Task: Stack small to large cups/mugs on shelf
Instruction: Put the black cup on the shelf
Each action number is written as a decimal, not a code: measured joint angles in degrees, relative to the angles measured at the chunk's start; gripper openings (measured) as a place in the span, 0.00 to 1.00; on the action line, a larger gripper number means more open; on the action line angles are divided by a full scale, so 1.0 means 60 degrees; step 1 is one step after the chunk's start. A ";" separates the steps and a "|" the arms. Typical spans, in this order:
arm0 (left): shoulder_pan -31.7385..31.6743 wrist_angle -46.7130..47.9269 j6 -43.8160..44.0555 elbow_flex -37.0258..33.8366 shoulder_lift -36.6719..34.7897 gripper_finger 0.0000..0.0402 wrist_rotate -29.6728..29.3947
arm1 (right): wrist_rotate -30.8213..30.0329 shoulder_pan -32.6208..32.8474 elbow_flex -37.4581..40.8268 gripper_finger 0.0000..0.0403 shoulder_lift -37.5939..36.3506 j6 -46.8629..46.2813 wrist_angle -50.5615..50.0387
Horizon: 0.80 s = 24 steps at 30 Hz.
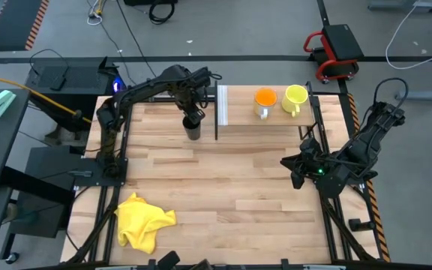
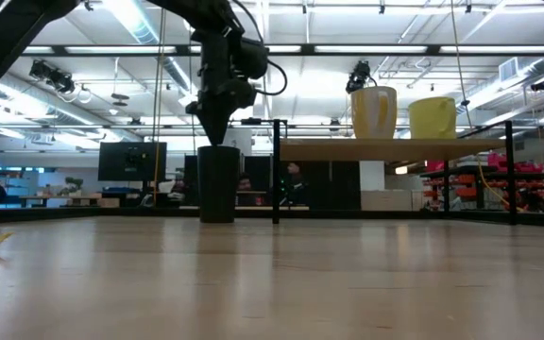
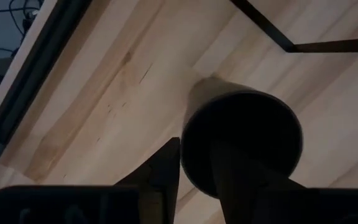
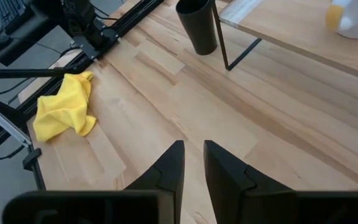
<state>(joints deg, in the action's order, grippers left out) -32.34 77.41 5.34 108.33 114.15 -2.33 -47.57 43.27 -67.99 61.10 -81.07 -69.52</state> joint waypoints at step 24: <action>0.0035 -0.0491 0.0038 -0.1158 0.0076 0.25 0.0016 | -0.0047 0.0000 0.0000 0.17 -0.0004 0.0003 -0.0004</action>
<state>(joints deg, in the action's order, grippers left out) -32.13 74.46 5.57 101.39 114.61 -2.23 -47.86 43.27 -67.99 61.08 -81.06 -69.54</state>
